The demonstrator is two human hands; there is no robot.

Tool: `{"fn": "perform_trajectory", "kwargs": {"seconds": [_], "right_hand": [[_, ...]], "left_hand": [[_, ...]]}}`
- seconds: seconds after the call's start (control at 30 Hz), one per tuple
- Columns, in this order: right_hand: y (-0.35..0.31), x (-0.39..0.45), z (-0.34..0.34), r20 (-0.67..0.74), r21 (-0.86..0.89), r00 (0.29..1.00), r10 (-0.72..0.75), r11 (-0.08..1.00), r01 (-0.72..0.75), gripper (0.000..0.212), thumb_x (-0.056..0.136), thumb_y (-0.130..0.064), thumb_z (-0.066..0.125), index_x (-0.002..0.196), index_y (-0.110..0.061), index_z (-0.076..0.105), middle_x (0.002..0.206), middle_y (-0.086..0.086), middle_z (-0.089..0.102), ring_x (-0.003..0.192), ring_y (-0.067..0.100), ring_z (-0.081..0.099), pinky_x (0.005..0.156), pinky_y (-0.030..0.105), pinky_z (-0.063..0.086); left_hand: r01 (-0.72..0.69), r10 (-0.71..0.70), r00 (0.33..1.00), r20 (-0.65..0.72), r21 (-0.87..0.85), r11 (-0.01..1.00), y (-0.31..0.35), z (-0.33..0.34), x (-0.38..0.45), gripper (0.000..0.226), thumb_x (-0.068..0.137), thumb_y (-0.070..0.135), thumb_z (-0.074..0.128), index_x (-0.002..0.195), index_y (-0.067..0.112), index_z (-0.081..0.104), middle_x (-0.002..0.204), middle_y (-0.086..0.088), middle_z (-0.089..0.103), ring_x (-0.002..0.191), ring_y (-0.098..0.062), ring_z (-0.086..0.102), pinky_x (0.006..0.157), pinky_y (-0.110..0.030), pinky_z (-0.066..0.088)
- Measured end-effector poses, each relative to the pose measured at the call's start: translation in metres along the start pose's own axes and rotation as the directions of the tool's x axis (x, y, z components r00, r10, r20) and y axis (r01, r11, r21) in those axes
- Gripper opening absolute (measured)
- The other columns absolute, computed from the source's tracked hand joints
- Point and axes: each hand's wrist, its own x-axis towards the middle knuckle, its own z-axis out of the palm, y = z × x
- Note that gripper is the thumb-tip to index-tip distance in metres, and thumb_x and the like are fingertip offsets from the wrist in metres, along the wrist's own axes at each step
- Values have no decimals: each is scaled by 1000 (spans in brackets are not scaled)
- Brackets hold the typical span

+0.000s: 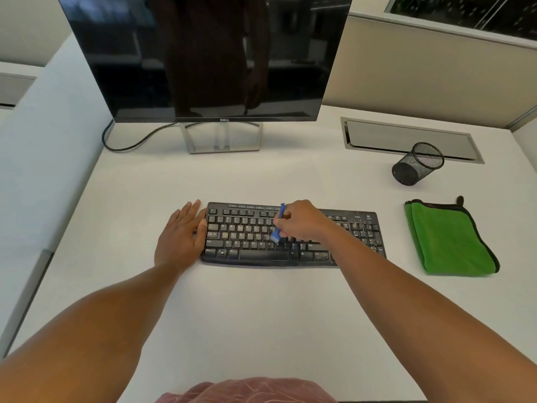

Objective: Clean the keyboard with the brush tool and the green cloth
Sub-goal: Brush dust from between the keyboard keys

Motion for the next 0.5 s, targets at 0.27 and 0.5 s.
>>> {"fn": "perform_trajectory", "kwargs": {"seconds": [0.27, 0.5], "right_hand": [[-1, -2, 18, -41, 79, 982, -187, 979, 189, 13, 90, -22, 67, 99, -19, 77, 56, -9, 57, 46, 7, 41, 50, 19, 34], [-29, 4, 33, 4, 109, 962, -272, 957, 270, 15, 89, -25, 68, 101, -23, 77, 61, -8, 59, 47, 5, 40, 46, 14, 33]], "left_hand": [[4, -4, 1000, -15, -9, 1000, 2, -1, 0, 60, 103, 46, 16, 152, 26, 44, 162, 7, 33, 152, -11, 22, 125, -30, 11], [16, -16, 1000, -13, -13, 1000, 5, -3, -1, 60, 102, 47, 17, 152, 26, 44, 162, 8, 33, 153, -10, 21, 125, -29, 10]]}}
